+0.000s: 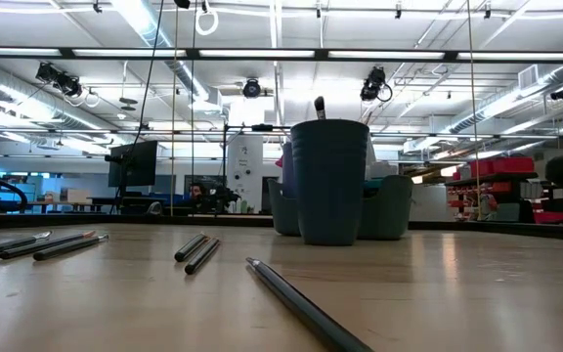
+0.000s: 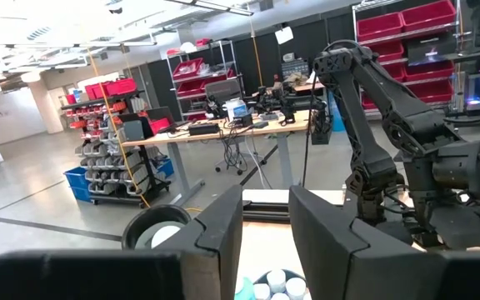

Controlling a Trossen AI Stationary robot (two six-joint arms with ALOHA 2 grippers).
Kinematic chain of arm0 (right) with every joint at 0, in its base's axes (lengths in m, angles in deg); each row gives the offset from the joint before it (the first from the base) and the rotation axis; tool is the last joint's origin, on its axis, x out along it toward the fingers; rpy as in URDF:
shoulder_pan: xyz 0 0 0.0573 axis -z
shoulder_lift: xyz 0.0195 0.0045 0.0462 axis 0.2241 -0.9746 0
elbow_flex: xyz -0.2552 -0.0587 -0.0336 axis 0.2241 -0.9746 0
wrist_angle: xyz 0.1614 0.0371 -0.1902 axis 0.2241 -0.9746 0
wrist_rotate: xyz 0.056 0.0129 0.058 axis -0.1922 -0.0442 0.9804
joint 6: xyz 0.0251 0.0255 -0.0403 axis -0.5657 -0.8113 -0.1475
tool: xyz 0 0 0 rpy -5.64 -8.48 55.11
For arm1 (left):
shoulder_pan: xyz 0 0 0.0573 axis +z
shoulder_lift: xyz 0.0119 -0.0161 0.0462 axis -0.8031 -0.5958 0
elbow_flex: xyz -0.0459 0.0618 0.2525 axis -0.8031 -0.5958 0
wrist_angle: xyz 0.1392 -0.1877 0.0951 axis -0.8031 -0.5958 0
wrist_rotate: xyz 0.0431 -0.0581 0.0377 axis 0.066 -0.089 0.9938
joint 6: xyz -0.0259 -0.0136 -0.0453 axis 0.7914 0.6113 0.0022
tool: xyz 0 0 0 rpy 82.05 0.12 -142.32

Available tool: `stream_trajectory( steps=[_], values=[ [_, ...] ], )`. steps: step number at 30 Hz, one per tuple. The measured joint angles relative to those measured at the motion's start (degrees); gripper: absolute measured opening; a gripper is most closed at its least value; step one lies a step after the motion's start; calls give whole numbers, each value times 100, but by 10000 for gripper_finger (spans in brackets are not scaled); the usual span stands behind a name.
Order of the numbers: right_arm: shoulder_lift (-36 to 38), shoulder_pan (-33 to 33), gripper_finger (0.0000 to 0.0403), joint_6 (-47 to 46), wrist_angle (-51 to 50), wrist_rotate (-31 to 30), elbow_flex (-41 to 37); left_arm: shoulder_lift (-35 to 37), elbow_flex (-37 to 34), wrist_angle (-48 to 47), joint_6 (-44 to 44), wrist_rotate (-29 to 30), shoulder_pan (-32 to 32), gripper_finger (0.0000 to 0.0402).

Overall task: Pick & Place Paint Supplies
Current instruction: Put the silver paint brush into the blue cup

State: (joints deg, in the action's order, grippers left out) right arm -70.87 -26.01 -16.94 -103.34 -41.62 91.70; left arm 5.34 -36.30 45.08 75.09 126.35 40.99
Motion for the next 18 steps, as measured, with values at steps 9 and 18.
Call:
stream_trajectory(
  steps=[9, 18],
  values=[
    [166, -9, 55, -48, -63, 64, 264, 0, 0, -1, 0, 0, 2, 109],
    [164, -7, 55, -265, -14, -27, 262, 0, 0, -2, 0, 0, 0, 109]
  ],
)
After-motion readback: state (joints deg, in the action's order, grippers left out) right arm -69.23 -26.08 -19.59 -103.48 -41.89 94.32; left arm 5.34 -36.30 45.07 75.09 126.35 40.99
